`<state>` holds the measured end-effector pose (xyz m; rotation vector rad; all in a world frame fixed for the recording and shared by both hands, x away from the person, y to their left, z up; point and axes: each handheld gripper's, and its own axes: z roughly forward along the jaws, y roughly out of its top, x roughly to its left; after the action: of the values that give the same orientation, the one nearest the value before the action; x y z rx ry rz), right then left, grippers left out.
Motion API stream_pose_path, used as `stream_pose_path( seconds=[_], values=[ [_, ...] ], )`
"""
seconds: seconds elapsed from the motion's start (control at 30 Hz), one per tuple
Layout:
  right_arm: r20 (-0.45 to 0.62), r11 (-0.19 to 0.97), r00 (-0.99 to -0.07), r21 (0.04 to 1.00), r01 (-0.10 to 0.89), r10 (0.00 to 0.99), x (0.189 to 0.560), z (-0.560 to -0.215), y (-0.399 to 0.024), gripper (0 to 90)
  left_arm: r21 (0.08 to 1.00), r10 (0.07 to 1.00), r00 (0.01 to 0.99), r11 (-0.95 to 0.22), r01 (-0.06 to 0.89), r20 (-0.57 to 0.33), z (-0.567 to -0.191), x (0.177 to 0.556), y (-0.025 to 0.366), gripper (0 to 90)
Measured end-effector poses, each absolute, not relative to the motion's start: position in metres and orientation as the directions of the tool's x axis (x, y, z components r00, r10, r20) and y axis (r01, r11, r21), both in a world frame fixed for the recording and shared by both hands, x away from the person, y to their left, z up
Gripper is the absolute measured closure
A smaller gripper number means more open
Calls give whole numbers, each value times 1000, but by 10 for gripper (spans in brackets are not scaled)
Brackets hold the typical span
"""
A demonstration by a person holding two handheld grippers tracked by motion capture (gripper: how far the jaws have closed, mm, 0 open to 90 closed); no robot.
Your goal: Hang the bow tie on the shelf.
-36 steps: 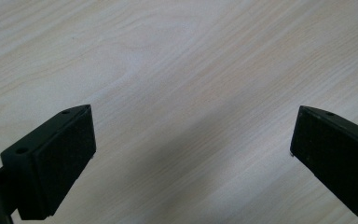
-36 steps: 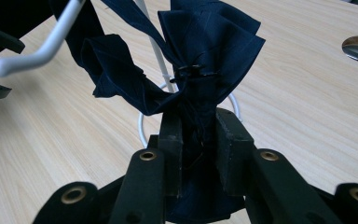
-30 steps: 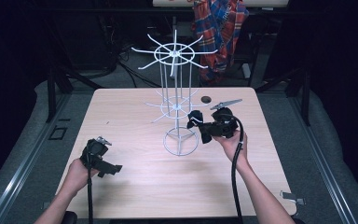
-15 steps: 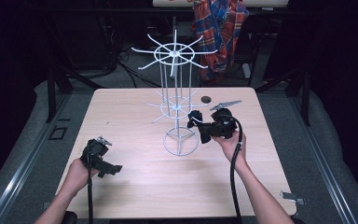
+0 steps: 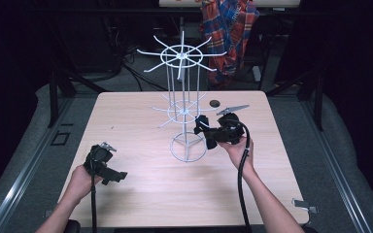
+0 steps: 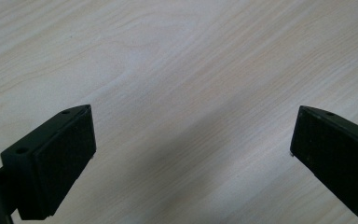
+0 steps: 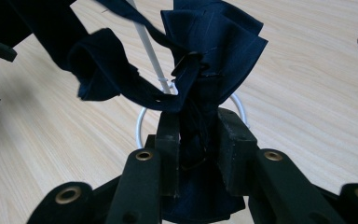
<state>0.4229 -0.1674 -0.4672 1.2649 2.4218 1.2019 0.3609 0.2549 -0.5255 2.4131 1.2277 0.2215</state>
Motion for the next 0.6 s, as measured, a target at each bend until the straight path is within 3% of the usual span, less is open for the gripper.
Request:
stream_pose_path(
  seconds=[0.37,0.6],
  values=[
    [208,341,-650,714,612,731,422,-470,-162,669,435,801,596,-520,735,-49,-525,361,255,2],
    [211,361,-660,699,617,721,420,-468,-161,545,438,798,601,-524,731,-49,-525,360,254,2]
  ],
)
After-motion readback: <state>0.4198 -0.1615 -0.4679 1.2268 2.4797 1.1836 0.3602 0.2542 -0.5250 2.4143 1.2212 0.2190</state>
